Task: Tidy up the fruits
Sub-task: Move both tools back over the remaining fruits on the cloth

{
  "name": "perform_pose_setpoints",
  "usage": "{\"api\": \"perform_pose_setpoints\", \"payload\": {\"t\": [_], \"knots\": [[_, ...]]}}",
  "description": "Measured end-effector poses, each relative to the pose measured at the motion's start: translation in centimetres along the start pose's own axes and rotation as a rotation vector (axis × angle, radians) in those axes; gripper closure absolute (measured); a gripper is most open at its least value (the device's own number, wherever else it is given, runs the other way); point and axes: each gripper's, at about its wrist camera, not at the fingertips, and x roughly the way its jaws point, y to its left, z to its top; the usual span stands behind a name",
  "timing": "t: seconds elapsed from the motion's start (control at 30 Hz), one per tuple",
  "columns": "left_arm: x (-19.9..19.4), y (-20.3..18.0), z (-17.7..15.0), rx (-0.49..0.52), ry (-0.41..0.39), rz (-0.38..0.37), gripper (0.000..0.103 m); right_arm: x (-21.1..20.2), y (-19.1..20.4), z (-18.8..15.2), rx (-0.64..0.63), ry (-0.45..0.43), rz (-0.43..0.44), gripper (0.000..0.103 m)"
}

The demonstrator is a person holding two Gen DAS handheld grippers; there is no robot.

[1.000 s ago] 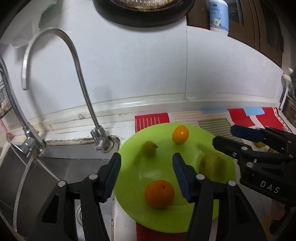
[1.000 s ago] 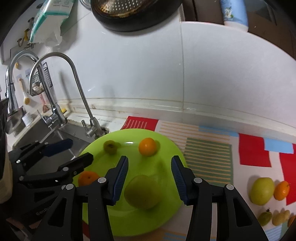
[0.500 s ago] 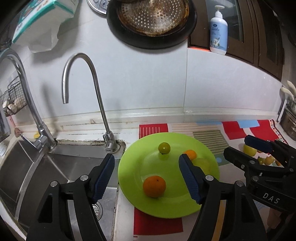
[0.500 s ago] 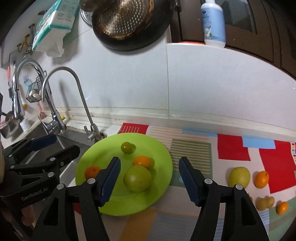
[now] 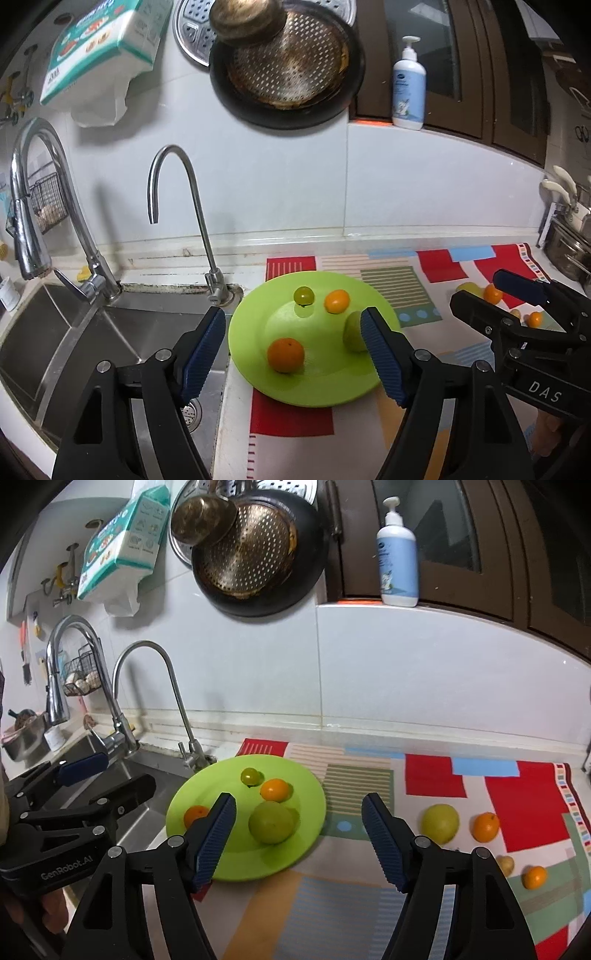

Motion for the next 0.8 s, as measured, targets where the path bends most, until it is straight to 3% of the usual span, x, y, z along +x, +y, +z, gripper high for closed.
{"api": "perform_pose_setpoints", "payload": {"t": [0.8], "knots": [[-6.2,-8.1,-0.5,0.014,-0.076,-0.063,0.024,-9.0,-6.4,-2.4,0.049,-0.072,-0.076,0.026]]}}
